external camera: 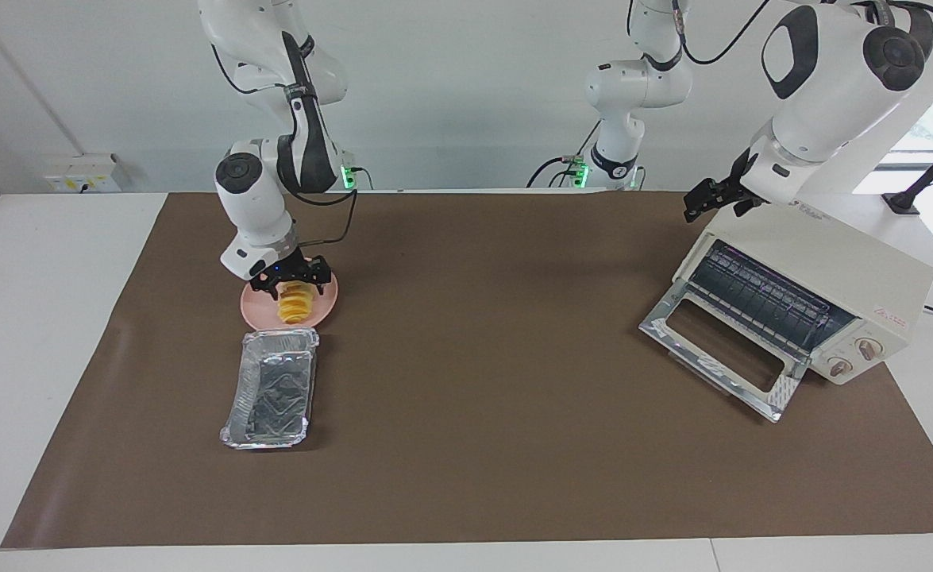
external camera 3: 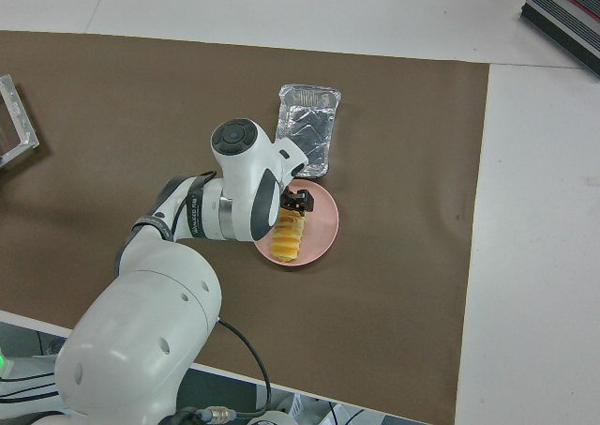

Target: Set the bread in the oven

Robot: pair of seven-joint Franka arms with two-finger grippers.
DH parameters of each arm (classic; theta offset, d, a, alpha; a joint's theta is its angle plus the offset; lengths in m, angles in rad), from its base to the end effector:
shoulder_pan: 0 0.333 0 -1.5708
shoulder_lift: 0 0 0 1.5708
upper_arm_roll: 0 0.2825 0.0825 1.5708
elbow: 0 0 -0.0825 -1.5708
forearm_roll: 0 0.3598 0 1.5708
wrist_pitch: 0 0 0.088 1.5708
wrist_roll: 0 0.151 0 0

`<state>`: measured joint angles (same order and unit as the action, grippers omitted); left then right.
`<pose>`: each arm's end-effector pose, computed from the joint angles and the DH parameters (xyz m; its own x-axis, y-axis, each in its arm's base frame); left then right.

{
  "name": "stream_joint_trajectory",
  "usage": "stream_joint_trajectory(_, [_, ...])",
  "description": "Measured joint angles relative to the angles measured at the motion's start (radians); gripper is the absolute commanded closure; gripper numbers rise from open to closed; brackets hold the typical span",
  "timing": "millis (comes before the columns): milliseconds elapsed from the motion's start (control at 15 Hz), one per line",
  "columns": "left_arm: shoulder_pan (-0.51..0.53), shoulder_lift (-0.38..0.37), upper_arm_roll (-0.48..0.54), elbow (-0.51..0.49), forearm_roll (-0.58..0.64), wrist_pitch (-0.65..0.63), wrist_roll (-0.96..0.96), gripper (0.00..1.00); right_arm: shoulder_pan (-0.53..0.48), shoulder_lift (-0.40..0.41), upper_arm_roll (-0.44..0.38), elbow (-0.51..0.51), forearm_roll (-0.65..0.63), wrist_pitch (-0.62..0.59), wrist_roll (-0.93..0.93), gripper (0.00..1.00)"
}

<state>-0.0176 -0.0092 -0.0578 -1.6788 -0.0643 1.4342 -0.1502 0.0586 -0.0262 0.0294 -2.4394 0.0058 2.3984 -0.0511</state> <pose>0.4943 -0.0478 0.4958 0.9684 0.0680 -0.2398 0.0769 -0.9966 0.0278 0.4601 0.0407 0.2517 0.9908 0.1344 -0.0146 0.1343 -0.9909 -0.0039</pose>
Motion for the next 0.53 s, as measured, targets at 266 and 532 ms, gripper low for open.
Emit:
stream_joint_trajectory(266, [0.000, 0.000, 0.000, 0.000, 0.000, 0.000, 0.000, 0.00, 0.000, 0.000, 0.000, -0.001, 0.000, 0.001, -0.027, 0.18])
stream_joint_trajectory(532, [0.000, 0.000, 0.000, 0.000, 0.000, 0.000, 0.000, 0.00, 0.000, 0.000, -0.001, 0.000, 0.000, 0.002, -0.037, 0.48])
